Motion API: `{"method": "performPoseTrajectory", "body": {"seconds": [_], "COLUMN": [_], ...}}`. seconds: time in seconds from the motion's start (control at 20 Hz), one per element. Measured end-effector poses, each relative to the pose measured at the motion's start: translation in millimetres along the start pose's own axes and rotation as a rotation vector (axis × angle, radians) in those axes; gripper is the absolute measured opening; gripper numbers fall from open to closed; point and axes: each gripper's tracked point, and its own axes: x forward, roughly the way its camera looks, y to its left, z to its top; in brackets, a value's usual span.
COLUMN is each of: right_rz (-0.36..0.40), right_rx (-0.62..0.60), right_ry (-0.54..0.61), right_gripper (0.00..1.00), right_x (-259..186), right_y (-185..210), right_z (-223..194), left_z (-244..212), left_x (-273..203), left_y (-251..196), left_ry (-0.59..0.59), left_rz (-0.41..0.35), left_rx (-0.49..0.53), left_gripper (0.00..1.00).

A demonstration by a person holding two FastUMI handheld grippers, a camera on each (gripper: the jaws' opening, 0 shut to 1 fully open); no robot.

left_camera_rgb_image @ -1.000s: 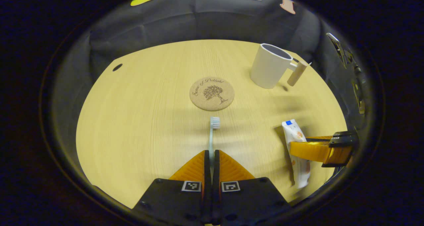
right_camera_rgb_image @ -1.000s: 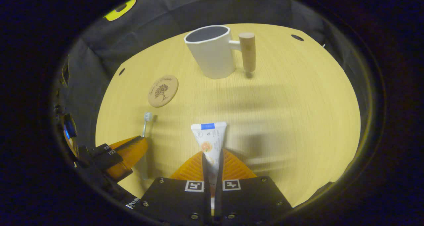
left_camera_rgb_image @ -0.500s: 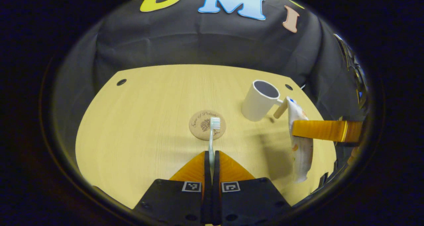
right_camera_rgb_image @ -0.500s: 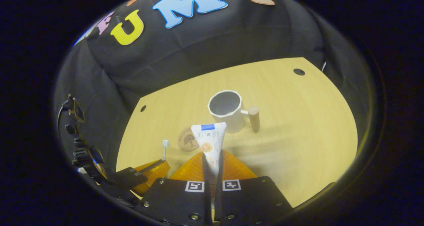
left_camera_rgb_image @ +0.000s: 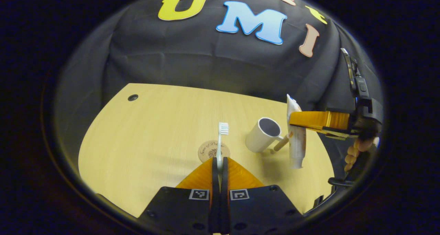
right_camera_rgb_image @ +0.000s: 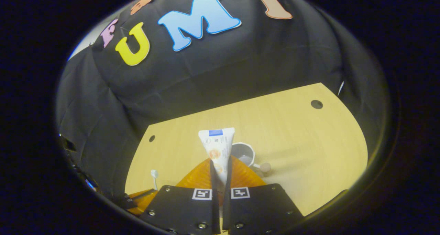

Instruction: Put the toothbrush and toothpaste on the desktop into the cup, then pick up the cup and place it on the coaster on the desktop.

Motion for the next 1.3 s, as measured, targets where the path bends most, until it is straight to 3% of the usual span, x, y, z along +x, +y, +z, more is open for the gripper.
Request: {"method": "performPoseTrajectory", "body": {"seconds": [0.4,0.65,1.0,1.05,1.15,1.3], "right_rz": [-0.022,-0.075,-0.115,-0.106,-0.081,-0.092], "right_rx": [0.069,0.046,-0.025,-0.026,-0.021,-0.013], "right_ry": [-0.053,-0.066,-0.166,-0.171,-0.173,-0.163], "right_gripper": [0.06,0.05,0.05,0.06,0.18,0.21], "right_x": [57,95,99,97,94,81], "right_y": [-14,-22,-27,-26,-22,-27], "right_z": [51,48,47,46,41,34], "left_z": [17,21,18,17,17,17], "left_x": [-15,-31,-35,-34,-32,-29], "left_y": [11,26,38,37,36,30], "left_ry": [-0.012,-0.019,-0.009,-0.008,-0.006,-0.005], "left_rz": [0.034,0.068,0.089,0.088,0.081,0.06], "left_rx": [-0.036,-0.045,-0.056,-0.057,-0.056,-0.049], "left_gripper": [0.07,0.07,0.07,0.07,0.07,0.08]}}
